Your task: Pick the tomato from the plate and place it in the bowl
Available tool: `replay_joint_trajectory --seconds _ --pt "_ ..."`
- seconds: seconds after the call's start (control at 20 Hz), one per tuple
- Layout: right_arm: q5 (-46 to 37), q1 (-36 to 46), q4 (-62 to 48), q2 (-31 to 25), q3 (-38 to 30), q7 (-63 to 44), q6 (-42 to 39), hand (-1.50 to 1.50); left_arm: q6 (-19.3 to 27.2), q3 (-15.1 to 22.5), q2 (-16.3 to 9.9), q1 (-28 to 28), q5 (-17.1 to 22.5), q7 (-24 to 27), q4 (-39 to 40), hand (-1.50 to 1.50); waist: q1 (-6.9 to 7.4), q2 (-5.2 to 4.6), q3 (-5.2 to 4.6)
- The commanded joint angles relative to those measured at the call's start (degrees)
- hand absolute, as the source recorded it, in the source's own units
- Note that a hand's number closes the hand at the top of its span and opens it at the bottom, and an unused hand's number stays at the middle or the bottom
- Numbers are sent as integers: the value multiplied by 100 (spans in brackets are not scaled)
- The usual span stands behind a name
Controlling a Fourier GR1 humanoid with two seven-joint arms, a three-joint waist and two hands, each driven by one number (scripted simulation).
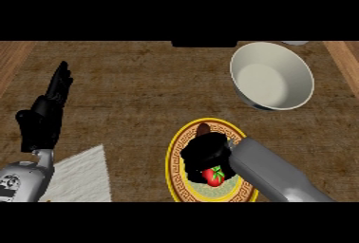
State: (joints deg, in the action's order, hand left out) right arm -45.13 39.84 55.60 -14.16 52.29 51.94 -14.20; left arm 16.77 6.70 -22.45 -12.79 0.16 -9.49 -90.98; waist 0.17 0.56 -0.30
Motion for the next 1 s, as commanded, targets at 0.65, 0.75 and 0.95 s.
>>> replay_joint_trajectory --seconds 0.65,0.75,0.95 --pt "1135 -1864 2506 1405 -1368 -6034 1367 150 38 -196 -84 259 10 -63 5 0 -399 131 26" --pt "1113 -2132 3177 1409 -1256 -6589 1788 150 108 -136 2 329 -47 -55 24 0 -409 120 25" --pt "460 -2492 4422 1414 -979 -8059 2293 150 -87 -222 -129 555 91 30 -192 0 -303 110 18"
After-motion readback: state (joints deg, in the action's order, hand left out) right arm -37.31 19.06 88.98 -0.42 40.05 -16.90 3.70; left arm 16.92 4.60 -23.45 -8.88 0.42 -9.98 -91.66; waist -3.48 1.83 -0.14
